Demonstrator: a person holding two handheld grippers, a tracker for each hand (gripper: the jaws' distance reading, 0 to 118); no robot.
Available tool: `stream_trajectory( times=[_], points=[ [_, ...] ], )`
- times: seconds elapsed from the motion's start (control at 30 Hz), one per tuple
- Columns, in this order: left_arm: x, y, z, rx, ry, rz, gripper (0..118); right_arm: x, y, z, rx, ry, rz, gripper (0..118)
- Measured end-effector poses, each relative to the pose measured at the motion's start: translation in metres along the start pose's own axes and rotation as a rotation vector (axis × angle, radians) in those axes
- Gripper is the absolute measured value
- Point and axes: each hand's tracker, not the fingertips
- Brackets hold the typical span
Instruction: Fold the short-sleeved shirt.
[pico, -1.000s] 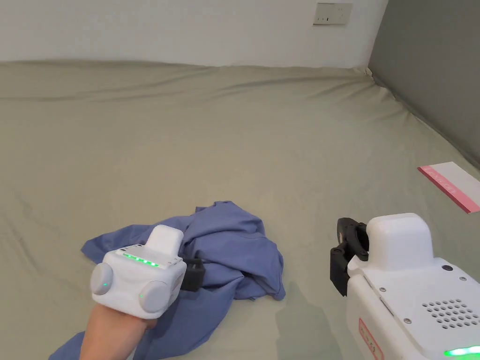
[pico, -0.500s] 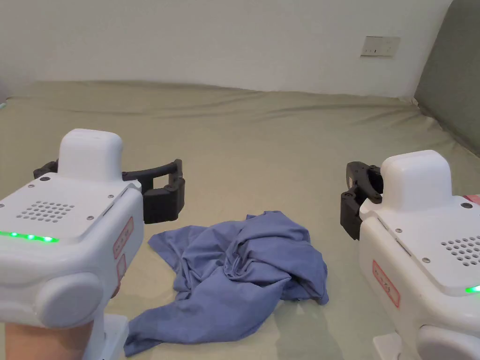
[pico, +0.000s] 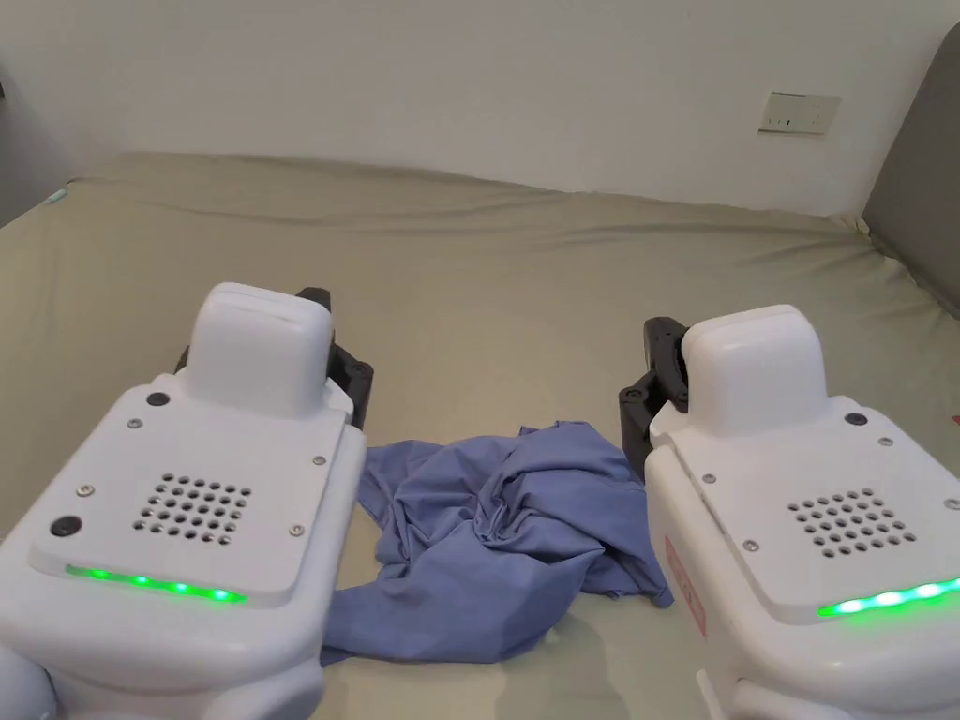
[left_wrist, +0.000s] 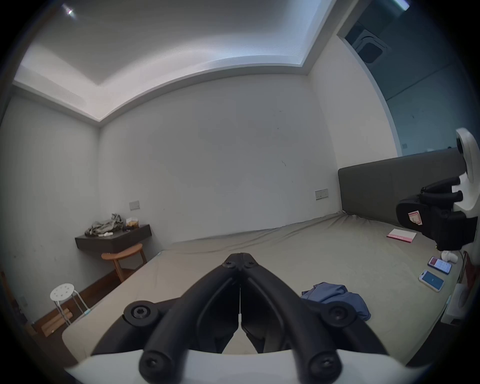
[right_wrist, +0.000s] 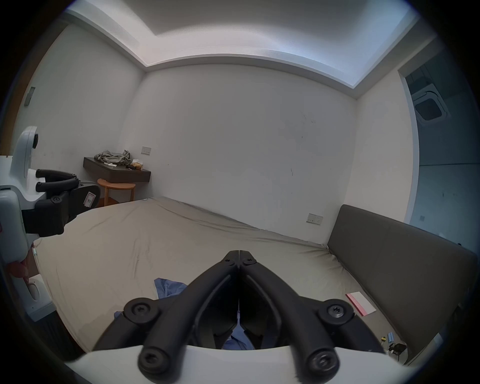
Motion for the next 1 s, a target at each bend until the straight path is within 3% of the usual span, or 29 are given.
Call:
stream_trajectory(
  times=[0.33,0.47,0.63,0.7,0.73,0.77,0.8,0.83,1.0],
  points=[
    [-0.005,-0.020,-0.024,-0.088,-0.031,0.044,0,0.005,-0.012,-0.009,-0.021,-0.005,-0.003,2],
    [-0.010,-0.067,-0.049,-0.269,-0.076,0.054,0,0.008,-0.030,-0.018,-0.070,0.005,0.001,2],
    [-0.016,-0.163,-0.087,-0.653,-0.123,0.108,3,0.014,-0.058,-0.033,-0.151,-0.002,-0.014,2],
    [-0.016,-0.197,-0.095,-0.732,-0.112,0.116,32,0.019,-0.068,-0.038,-0.179,-0.002,-0.025,2],
    [-0.016,-0.212,-0.099,-0.772,-0.118,0.125,55,0.021,-0.073,-0.041,-0.193,-0.004,-0.028,2],
    [-0.016,-0.226,-0.103,-0.809,-0.120,0.143,92,0.023,-0.077,-0.043,-0.207,-0.008,-0.029,2],
    [-0.015,-0.237,-0.107,-0.837,-0.123,0.155,112,0.025,-0.080,-0.045,-0.218,-0.011,-0.028,2],
    [-0.014,-0.246,-0.111,-0.848,-0.126,0.158,118,0.027,-0.084,-0.047,-0.229,-0.016,-0.028,2],
    [-0.003,-0.276,-0.128,-0.897,-0.102,0.113,116,0.037,-0.102,-0.056,-0.293,-0.025,-0.052,2]
  ],
)
